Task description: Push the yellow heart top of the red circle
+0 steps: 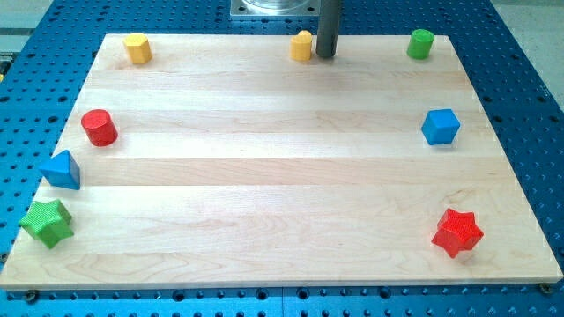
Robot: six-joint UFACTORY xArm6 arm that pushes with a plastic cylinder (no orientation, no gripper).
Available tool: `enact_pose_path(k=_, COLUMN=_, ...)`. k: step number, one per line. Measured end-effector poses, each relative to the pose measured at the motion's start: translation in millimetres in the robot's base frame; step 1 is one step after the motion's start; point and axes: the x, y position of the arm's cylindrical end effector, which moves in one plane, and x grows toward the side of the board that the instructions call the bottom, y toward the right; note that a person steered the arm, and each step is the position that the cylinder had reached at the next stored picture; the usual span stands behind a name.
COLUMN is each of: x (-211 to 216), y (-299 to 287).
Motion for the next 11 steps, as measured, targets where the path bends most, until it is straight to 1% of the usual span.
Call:
enact_pose_path(k=1, x=21, y=-75)
enact_pose_path(k=2, x=67, y=-194)
enact_pose_path(k=3, x=63, y=-122)
enact_pose_path(k=4, x=31, y=-81)
enact_pose_path(k=5, x=14, y=-115)
enact_pose_path(k=6, x=18, y=-164)
enact_pose_path(k=7, x=23, y=-174)
enact_pose_path(k=8, x=77, y=-247)
enact_pose_path(k=9, x=108, y=-275)
enact_pose_path(k=10, x=114, y=-279)
enact_pose_path(k=11, x=137, y=-323)
